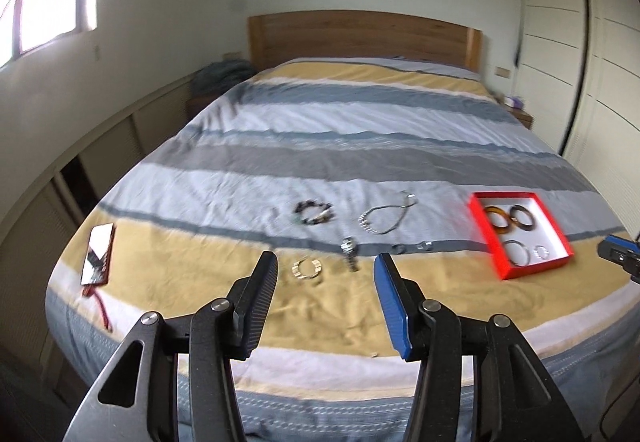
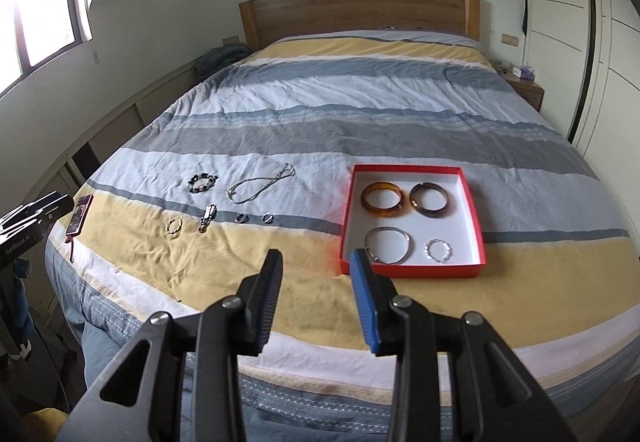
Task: Organize jewelry
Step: 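Withdraw both tools from the box back over the bed cover, then grasp the second twisted silver hoop with the left tool while the right tool grasps a silver ring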
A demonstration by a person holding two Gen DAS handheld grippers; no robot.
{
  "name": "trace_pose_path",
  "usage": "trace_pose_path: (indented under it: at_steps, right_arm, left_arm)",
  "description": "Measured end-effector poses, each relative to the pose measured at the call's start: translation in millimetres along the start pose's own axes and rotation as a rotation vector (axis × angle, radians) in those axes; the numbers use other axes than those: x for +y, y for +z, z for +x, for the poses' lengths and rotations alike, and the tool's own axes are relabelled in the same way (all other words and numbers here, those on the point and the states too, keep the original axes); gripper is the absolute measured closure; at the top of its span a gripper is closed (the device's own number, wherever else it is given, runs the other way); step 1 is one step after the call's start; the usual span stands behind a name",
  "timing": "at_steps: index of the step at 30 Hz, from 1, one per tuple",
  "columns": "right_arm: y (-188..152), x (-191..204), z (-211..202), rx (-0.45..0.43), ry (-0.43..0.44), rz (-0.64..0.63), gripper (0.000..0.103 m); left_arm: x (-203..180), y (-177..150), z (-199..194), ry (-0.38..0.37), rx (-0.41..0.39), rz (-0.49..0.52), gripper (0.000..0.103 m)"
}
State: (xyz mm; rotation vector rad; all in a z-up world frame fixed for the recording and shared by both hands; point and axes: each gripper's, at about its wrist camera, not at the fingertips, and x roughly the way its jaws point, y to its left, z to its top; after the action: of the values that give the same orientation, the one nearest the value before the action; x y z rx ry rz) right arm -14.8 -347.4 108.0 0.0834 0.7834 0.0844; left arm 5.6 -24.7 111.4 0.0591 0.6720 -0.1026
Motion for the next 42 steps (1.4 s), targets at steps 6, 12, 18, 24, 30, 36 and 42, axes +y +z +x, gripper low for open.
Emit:
trace_pose_path:
  at_steps: [6,12,18,24,30,36,42]
  right_arm:
    - [-4.5,2.0,20.7,0.04,0.022,-0.001,0.069]
    - [-6.2,3.4,51.6,0.087,0.044,-0.003,0.069]
    - [-8.4,8.6,83.8,0.136,0.063,-0.004,0.069]
    - [-11.3,23.0,120.1,0.195,0.091,-0.039,0.069]
    - [-7.0,41.6,156.1,0.238,0.128,-0.07,0.069]
    - [5.4,70.6,196.5,0.28,0.17,-0.138,0.069]
    - [19.2,97.0,236.8,0.305,0.217,-0.186,0.069]
  left_arm:
    - [28.3,-14.5,20.1,0.044,0.052,-0.046,0.053]
    - [37.0,-32.3,54.0,0.051,0.123,-0.058,0.053]
    - [39.6,-46.9,85.2,0.04,0.185,-0.06,0.053]
    - [44.3,-56.8,117.8,0.028,0.242,-0.066,0.053]
    - [54.5,-57.2,152.2,0.019,0.278,-0.087,0.053]
    - [61.2,-44.7,187.7,-0.001,0.299,-0.082,0.053]
    - [58.5,-34.2,224.7,-0.045,0.324,-0.066,0.054]
